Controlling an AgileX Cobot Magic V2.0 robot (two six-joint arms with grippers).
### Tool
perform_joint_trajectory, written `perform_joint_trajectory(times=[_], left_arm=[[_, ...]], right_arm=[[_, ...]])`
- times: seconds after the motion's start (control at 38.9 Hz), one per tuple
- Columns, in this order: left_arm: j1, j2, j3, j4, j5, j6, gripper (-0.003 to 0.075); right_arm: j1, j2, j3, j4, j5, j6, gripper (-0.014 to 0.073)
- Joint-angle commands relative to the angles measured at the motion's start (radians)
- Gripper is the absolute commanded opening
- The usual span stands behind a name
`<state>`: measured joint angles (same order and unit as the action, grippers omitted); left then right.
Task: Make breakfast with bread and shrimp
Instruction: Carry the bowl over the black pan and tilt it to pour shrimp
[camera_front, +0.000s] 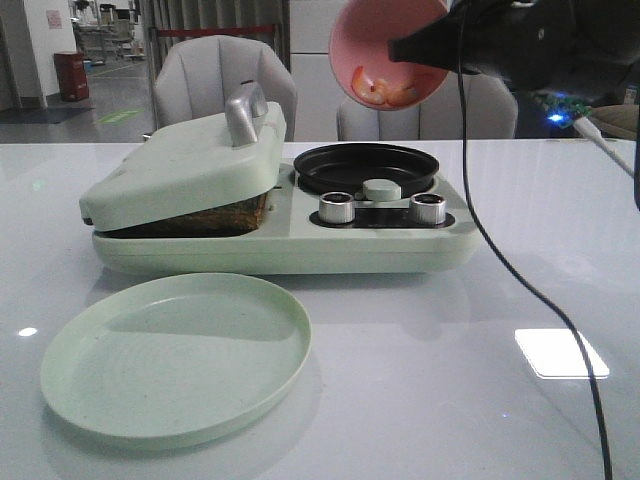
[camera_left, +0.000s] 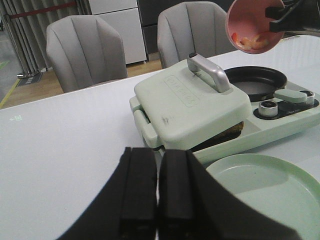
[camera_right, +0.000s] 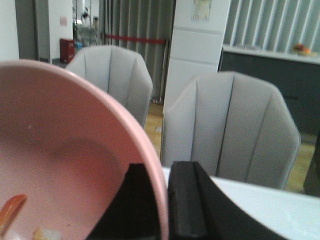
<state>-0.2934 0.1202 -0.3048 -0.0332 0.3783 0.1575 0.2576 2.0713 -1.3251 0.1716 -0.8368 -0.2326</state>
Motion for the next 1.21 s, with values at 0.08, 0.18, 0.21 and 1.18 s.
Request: perform_joint_trajectory(times=[0.08, 0.18, 0.21, 1.18], left_arm=[[-0.009, 0.010, -0.025, -0.008, -0.081, -0.011, 0.0112], [-0.009, 0.010, -0.025, -0.008, -0.081, -0.011, 0.0112], [-0.009, 0.010, -0.025, -0.008, -0.081, -0.011, 0.0112], [-0.009, 0.010, -0.025, -0.008, -0.081, -0.011, 0.0112]], right_arm=[[0.000, 0.028, -0.007, -0.156, -0.380, 0.020, 0.0140], [0.000, 0.064, -0.007, -0.154, -0.403, 0.019, 0.0140], [0.000, 0.073, -0.007, -0.154, -0.417, 0.017, 0.0140], [-0.001, 0.101, -0.069, -0.328, -0.458, -0.504, 0.0140]])
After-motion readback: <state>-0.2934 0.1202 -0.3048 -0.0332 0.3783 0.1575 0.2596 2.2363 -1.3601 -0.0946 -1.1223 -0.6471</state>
